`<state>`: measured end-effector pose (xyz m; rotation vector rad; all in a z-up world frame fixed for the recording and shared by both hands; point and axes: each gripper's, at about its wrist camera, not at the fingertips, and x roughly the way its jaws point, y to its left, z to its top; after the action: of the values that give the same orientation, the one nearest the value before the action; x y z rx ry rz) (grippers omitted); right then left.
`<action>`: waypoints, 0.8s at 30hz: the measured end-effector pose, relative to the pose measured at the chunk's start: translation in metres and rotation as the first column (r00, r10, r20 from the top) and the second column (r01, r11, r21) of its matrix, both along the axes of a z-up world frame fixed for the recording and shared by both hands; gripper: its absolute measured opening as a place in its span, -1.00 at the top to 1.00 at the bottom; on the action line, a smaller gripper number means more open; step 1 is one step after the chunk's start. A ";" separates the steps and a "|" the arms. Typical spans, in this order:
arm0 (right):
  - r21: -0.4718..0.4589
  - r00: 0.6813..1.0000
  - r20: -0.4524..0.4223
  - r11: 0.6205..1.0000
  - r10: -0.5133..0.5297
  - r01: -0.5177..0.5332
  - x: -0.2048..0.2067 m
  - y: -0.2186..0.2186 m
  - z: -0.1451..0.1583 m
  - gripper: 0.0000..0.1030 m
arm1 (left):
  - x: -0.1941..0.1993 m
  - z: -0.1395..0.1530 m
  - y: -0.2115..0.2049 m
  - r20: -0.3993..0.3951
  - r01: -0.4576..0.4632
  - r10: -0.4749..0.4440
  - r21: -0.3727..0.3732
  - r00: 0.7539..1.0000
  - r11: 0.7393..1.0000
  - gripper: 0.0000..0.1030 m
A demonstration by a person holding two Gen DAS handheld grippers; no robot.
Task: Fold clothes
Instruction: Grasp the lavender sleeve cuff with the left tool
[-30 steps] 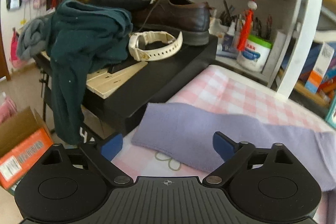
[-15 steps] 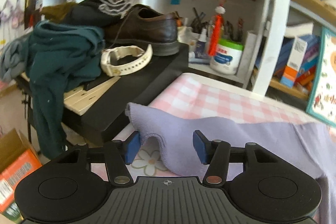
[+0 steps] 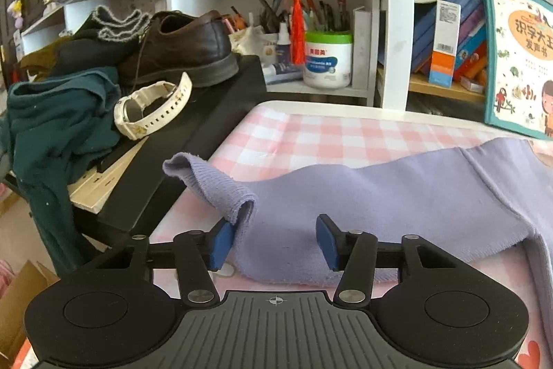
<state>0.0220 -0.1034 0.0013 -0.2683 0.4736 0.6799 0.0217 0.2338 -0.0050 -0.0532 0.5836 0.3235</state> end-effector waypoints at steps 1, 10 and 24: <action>-0.001 1.000 0.000 1.000 0.000 0.000 0.000 0.000 0.000 -0.99 | -0.001 0.000 0.001 0.005 0.000 0.000 -0.006 1.000 1.000 0.07; -0.004 1.000 -0.002 1.000 0.001 -0.001 0.000 0.000 0.001 -0.99 | -0.003 -0.001 0.016 0.003 -0.071 0.071 -0.068 0.997 0.995 0.41; -0.031 0.997 0.009 0.997 -0.072 0.073 -0.006 -0.022 0.003 -0.99 | -0.006 -0.002 0.024 0.011 -0.098 0.100 -0.117 0.995 0.988 0.62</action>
<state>0.0164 -0.1250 0.0042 -0.2815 0.4848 0.6009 0.0155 0.2583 -0.0069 -0.1979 0.5840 0.3848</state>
